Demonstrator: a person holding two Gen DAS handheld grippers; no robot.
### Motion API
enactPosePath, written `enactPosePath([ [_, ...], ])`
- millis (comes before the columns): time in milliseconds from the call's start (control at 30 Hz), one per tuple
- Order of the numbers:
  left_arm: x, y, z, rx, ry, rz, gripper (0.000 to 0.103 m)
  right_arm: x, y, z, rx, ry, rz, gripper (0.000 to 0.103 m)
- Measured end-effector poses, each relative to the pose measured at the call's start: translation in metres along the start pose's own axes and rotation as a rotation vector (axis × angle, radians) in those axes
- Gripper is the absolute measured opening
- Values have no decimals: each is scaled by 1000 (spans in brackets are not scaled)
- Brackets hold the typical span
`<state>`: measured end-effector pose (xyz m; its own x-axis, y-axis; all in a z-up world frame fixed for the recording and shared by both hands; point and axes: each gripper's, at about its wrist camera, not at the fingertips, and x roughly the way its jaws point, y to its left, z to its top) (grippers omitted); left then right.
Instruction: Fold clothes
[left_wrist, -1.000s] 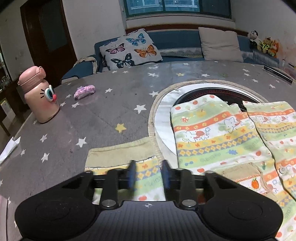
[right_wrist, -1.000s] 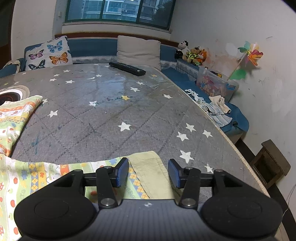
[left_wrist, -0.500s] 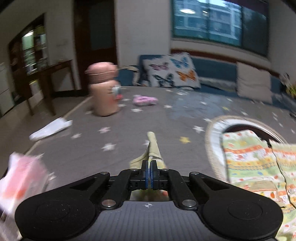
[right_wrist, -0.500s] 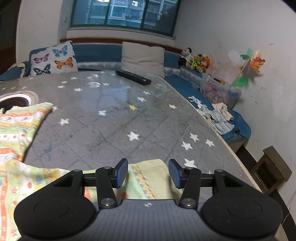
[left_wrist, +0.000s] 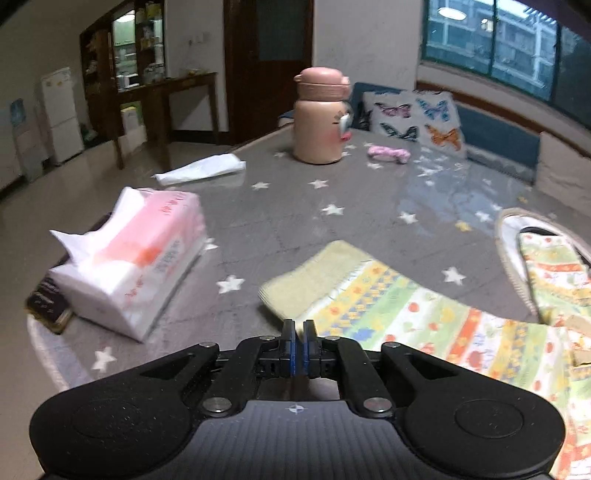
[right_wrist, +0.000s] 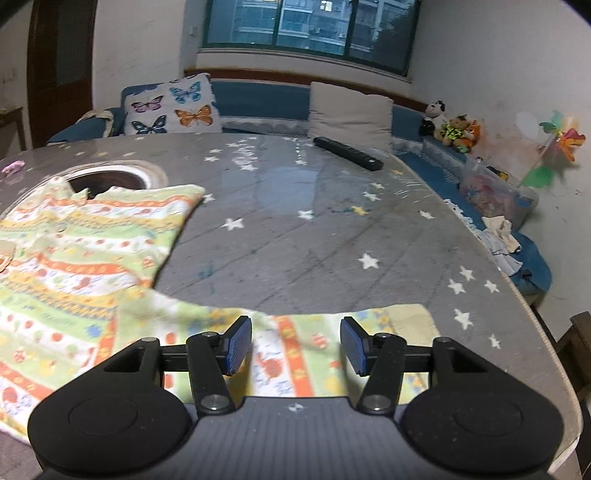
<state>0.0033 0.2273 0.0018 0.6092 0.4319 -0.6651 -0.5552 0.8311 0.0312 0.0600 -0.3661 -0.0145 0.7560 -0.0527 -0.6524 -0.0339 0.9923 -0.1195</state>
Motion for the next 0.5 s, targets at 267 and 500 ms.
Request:
enactPosePath([
  [267,-11,-28,7,82,-41,-105,8,-5,15,-8,-19,22,65,55],
  [500,3,-54,12,117,24,-170,12,1,15,-1,-17,42,92,55],
])
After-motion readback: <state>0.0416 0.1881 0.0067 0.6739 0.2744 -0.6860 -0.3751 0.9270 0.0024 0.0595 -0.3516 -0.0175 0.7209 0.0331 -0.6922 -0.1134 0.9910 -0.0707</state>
